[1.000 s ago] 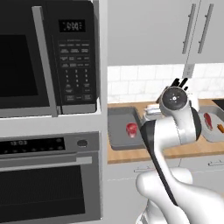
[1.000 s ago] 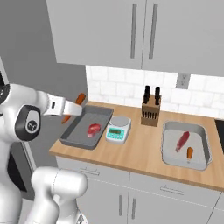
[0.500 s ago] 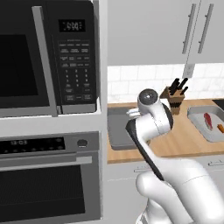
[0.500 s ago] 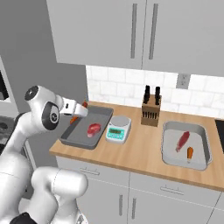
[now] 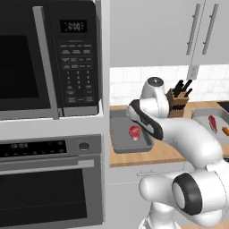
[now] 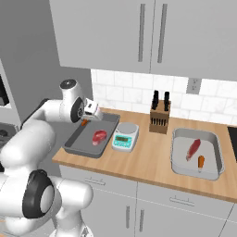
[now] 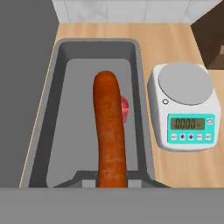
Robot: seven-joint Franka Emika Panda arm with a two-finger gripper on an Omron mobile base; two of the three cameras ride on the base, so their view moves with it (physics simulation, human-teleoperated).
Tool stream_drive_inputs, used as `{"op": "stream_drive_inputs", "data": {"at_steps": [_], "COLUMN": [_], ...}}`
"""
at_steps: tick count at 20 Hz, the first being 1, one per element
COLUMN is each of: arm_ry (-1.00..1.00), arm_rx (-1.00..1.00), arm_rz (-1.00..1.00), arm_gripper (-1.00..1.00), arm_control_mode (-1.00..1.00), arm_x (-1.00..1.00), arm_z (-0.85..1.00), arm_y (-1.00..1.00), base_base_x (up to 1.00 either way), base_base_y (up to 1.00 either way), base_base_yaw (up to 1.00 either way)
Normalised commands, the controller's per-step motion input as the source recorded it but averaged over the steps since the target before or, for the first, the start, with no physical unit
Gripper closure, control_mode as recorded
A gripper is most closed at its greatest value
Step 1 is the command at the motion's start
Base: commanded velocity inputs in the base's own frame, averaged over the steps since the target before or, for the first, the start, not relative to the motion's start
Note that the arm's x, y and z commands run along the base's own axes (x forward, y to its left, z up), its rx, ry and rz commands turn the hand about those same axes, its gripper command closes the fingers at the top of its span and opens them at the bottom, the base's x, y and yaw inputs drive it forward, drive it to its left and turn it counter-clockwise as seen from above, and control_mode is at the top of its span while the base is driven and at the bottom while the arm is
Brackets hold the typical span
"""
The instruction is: Place one carrot and one steak in each tupperware on the nearby counter, to pack two identical lunches.
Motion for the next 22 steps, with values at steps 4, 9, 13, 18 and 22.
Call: {"op": "stream_drive_inputs", "data": {"at_steps": [4,9,13,18,22], "arm_ry": [0.00,0.00,0.00,0.00,0.00], "arm_rx": [0.04,0.00,0.00,0.00,0.01], "arm_rz": [0.00,0.00,0.00,0.00,0.00], "arm_gripper": [1.00,1.00,1.00,-1.00,-1.00], "arm_control_mode": [-1.00,-1.00,-1.00,-1.00,-1.00], "arm_x": [0.21,0.61,0.98,0.82,0.11], "arm_z": [-0.66,-0.85,-0.80,-0.54,0.09], "arm_y": [0.66,0.34,0.00,0.00,0.00], "base_base_x": [0.00,0.00,0.00,0.00,0.00], "base_base_y": [0.00,0.00,0.00,0.00,0.00], "base_base_yaw": [0.00,0.00,0.00,0.00,0.00]}}
